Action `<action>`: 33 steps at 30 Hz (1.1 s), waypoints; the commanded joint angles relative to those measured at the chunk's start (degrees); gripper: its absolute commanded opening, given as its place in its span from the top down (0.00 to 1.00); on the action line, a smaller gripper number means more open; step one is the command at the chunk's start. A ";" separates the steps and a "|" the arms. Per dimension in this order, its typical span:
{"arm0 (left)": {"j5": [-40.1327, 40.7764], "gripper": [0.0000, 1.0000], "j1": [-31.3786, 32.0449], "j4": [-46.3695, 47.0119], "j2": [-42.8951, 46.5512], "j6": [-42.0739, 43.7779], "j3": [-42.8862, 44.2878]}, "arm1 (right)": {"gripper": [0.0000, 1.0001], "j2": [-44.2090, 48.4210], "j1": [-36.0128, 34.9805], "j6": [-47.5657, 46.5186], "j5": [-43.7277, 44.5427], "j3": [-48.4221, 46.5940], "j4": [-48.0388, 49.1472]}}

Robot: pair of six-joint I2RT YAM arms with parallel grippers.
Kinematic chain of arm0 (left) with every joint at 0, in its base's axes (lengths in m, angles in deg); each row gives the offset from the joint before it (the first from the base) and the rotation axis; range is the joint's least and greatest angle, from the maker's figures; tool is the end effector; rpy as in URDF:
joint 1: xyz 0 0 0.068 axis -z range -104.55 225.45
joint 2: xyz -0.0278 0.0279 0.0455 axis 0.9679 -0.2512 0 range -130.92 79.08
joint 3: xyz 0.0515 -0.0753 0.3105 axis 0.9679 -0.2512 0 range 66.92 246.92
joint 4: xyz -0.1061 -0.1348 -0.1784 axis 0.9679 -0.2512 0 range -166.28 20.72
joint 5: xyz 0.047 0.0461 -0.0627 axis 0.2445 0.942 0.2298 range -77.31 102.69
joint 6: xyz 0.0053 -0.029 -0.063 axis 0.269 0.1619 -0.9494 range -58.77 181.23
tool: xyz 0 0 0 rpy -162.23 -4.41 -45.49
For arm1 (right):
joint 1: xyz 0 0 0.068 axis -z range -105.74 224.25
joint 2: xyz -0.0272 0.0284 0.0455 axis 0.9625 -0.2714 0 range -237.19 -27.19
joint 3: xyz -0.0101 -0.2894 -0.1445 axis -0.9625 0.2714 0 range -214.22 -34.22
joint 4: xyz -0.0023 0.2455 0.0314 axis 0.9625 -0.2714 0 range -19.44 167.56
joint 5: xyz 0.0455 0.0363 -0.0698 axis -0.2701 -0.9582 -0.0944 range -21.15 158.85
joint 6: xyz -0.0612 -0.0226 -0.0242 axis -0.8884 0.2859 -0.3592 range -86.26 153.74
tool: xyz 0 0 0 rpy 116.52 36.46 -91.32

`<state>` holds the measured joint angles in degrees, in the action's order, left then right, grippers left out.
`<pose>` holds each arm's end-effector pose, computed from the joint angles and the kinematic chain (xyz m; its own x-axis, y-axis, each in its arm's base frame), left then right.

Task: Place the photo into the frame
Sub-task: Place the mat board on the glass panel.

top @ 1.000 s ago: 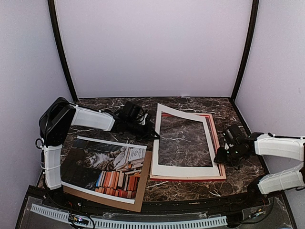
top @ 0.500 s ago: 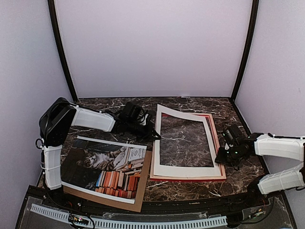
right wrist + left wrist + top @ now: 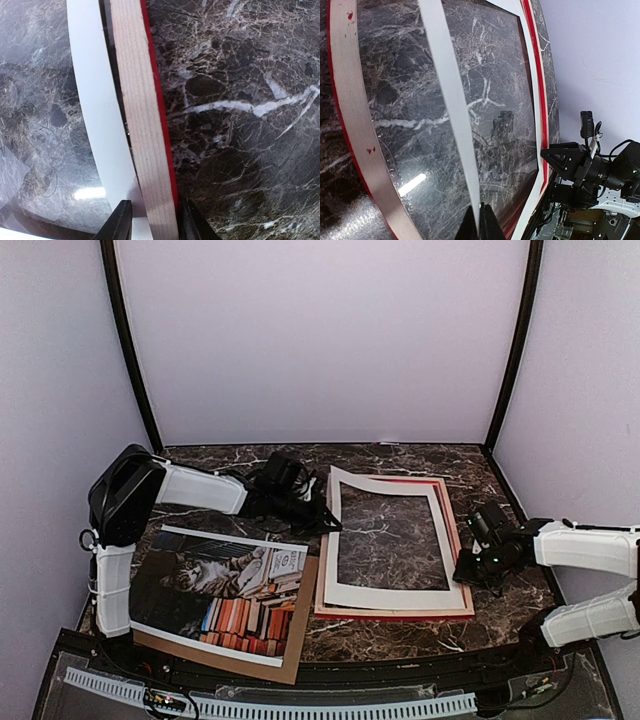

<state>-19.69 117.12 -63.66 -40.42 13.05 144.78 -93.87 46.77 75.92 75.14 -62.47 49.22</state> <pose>0.3430 -0.3457 0.2092 -0.9525 0.0052 -0.3046 0.2627 0.5200 -0.8128 0.1481 0.0699 0.1883 -0.8863 0.2912 -0.3601 0.2357 0.9530 0.1904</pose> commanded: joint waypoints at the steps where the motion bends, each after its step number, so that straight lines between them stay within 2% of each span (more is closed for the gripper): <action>1: -0.90 0.96 0.29 -2.71 -1.13 2.08 2.78 | 0.63 0.77 -0.46 0.08 0.33 -0.27 0.01; 8: 0.08 0.98 0.28 -5.95 -2.74 4.69 5.65 | 0.50 1.46 -0.33 -0.10 0.99 -1.17 -0.05; 14: 0.14 0.99 0.27 -6.94 -3.25 4.91 6.16 | 0.44 0.37 0.72 -1.34 -1.33 -2.42 2.44; 33: -0.09 0.96 0.77 -6.45 -5.71 4.50 7.57 | 0.41 -4.21 5.17 -6.73 -4.67 -4.71 5.64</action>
<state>-19.17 117.14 -69.05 -46.04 16.74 150.46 -97.76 51.19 70.56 71.31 -66.25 52.83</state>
